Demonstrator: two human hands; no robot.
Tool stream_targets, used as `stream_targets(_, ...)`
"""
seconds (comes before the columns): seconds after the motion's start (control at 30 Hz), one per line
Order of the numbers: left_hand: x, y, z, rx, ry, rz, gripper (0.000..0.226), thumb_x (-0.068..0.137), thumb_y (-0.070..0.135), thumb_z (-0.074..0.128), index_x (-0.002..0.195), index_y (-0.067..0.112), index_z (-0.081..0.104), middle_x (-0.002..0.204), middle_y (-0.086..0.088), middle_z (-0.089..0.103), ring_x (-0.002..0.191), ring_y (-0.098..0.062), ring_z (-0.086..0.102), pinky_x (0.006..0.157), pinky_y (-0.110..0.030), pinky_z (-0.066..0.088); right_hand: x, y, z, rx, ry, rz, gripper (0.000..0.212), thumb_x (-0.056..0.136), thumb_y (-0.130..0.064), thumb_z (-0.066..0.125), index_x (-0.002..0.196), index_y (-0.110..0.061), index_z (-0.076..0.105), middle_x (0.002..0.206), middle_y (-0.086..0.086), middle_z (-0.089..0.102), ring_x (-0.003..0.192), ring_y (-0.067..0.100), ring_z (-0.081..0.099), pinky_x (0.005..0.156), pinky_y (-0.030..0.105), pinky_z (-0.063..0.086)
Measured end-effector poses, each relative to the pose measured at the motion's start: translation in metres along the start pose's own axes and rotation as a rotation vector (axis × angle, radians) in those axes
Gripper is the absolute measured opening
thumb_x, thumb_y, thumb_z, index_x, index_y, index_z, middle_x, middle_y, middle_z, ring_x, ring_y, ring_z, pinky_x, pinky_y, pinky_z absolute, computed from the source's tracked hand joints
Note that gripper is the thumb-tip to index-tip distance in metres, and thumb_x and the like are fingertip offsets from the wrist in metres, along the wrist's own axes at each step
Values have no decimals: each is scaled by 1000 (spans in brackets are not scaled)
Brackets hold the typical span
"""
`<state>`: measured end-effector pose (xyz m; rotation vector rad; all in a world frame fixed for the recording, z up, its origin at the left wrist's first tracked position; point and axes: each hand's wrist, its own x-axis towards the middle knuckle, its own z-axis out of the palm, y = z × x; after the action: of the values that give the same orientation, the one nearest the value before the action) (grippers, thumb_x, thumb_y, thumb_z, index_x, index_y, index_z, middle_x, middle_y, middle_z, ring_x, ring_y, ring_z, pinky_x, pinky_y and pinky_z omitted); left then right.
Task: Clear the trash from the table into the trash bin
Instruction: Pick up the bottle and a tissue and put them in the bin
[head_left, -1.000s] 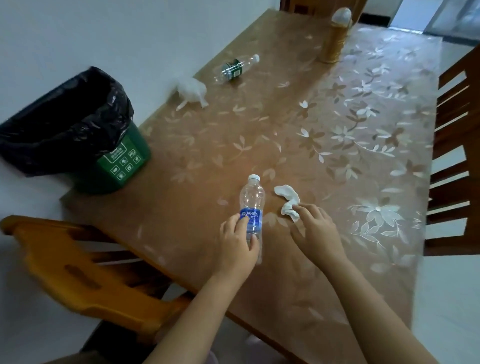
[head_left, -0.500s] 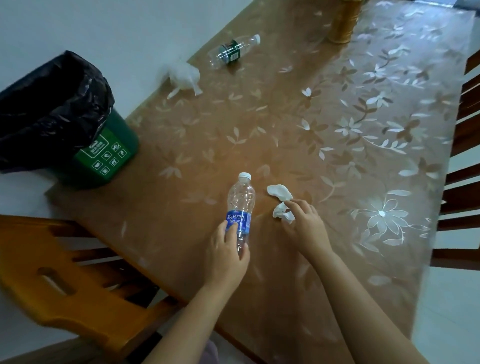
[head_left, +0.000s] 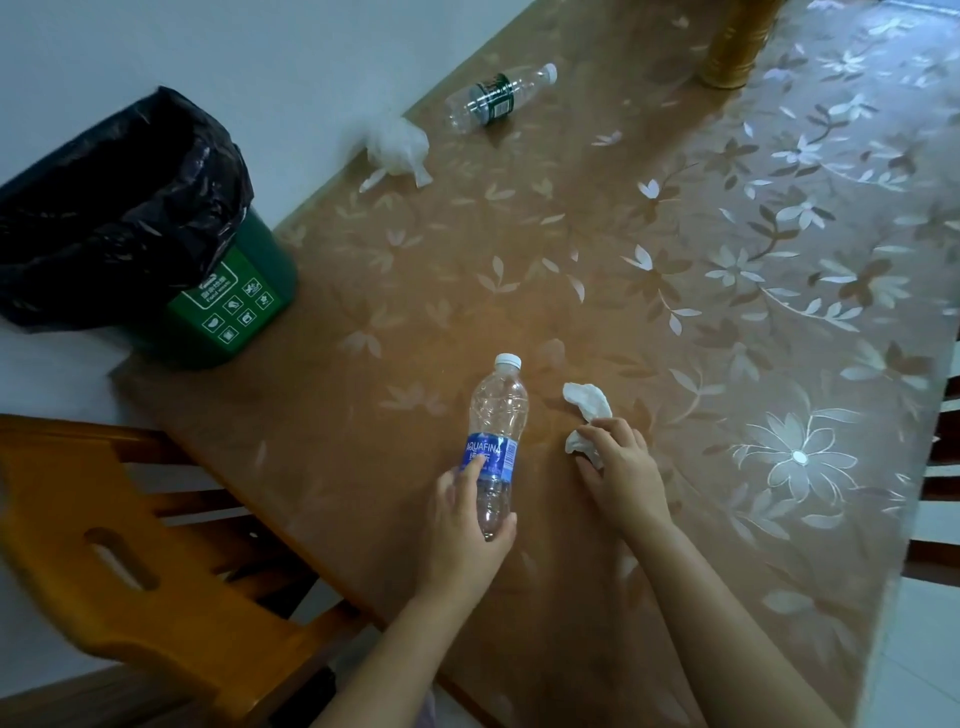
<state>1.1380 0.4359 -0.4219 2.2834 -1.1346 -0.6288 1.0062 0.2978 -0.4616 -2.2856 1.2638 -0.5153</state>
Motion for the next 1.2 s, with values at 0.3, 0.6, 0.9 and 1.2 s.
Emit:
stream_targets(0.3, -4, -6, -6, -146, -10, -43, 75, 73, 24, 72, 136, 24, 31, 125, -6, 41, 107, -12, 41, 86, -19, 36, -9, -8, 4, 157, 35, 96, 17, 73, 7, 65, 89, 0, 64, 89, 6, 49, 77, 26, 55, 64, 28, 41)
stream_targets(0.6, -16, -8, -22, -339, 87, -136, 69, 71, 16, 73, 131, 24, 39, 112, -2, 46, 91, -7, 51, 66, 5, 33, -17, -24, 12, 229, 64, 162, 7, 77, 6, 63, 73, 1, 61, 72, -6, 41, 59, 7, 45, 55, 13, 32)
stream_targets(0.9, -19, -7, -58, -430, 162, -92, 67, 72, 9, 72, 129, 25, 40, 114, -3, 47, 86, 13, 52, 62, 4, 36, -8, -61, 8, 347, 146, 159, 12, 74, 6, 66, 71, -5, 62, 74, 3, 48, 63, 16, 53, 59, 13, 36)
stream_targets(1.2, -16, -9, -121, -499, 245, -36, 65, 76, 17, 70, 127, 37, 36, 119, 7, 49, 94, 19, 49, 71, -3, 42, 28, -128, -15, 381, 206, -51, 13, 72, 7, 67, 72, -5, 62, 75, 7, 55, 66, 15, 54, 63, 9, 39)
